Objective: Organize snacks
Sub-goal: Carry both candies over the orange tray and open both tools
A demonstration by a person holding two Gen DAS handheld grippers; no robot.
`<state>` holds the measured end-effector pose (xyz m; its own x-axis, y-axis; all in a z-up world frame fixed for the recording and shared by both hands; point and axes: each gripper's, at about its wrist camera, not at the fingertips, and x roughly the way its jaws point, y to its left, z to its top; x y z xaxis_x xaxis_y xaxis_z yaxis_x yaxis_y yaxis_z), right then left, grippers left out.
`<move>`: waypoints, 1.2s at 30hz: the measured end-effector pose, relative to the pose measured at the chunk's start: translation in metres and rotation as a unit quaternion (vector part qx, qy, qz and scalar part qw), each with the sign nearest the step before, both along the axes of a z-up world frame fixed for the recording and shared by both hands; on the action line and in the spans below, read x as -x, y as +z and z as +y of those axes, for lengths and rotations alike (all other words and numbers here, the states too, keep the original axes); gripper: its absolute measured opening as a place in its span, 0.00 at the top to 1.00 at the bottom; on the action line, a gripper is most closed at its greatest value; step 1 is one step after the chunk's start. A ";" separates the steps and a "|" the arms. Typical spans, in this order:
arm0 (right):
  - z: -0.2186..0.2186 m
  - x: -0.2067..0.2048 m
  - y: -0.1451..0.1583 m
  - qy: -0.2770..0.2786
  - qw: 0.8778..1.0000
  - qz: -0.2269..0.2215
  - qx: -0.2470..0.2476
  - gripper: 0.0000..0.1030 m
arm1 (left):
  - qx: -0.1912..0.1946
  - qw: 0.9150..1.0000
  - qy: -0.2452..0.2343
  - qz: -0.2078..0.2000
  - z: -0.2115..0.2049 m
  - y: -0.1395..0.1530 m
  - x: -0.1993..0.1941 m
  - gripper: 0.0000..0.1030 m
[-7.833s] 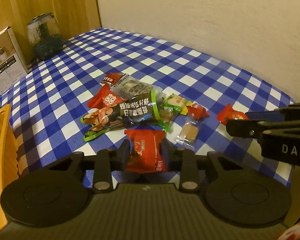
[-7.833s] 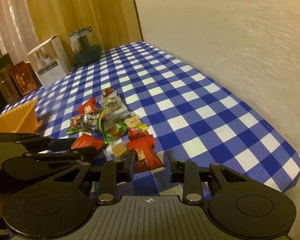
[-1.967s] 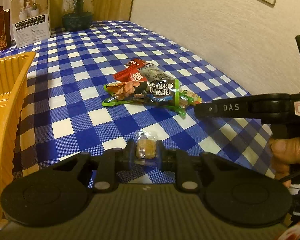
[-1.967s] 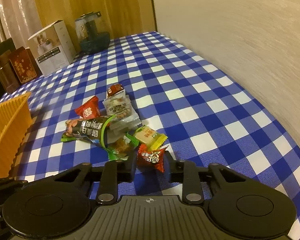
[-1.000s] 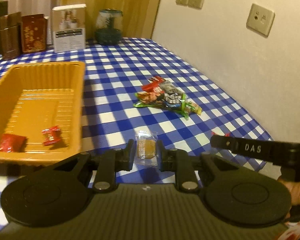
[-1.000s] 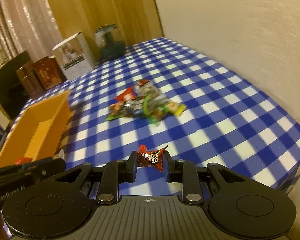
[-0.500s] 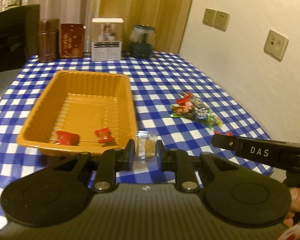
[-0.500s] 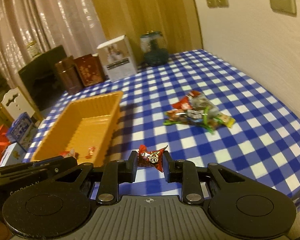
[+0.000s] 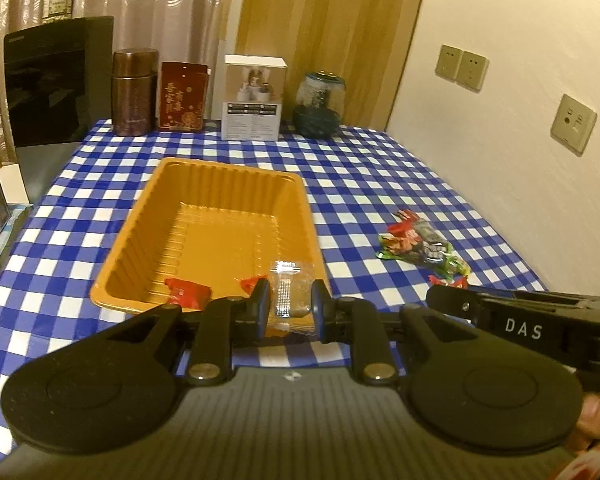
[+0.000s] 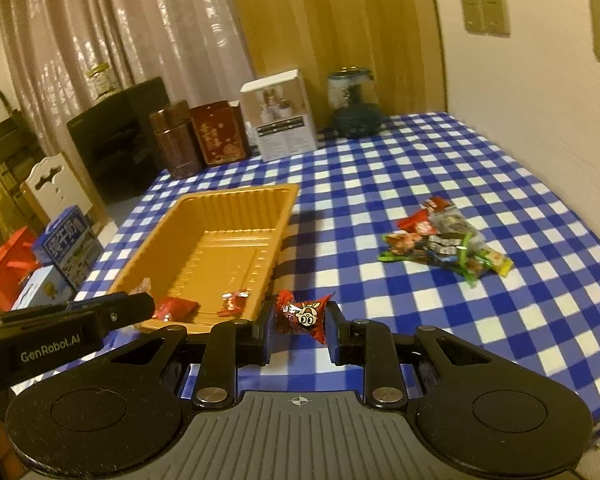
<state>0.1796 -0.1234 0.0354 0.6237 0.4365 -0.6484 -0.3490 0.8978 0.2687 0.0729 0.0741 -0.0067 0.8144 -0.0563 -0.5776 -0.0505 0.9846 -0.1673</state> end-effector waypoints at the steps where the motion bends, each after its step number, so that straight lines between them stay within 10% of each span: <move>1: 0.004 -0.001 -0.001 0.004 1.000 0.000 0.000 0.75 | 0.001 1.000 0.002 0.001 0.004 0.000 -0.001 0.81; 27: 0.071 -0.060 -0.029 0.050 0.999 0.015 -0.014 0.75 | -0.021 0.999 0.021 0.012 0.060 -0.019 -0.059 0.81; 31: 0.073 -0.063 -0.034 0.050 0.998 0.020 -0.013 0.75 | -0.031 0.999 0.017 0.021 0.063 -0.026 -0.067 0.62; 36: 0.072 -0.063 -0.039 0.049 0.998 0.026 -0.016 0.74 | -0.035 0.999 0.030 0.018 0.070 -0.024 -0.061 0.62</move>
<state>0.2429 -0.0509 -0.0037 0.5424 0.5155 -0.6634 -0.4201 0.8502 0.3172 0.1338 0.1442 -0.0304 0.7940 0.0339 -0.6069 -0.1149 0.9888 -0.0950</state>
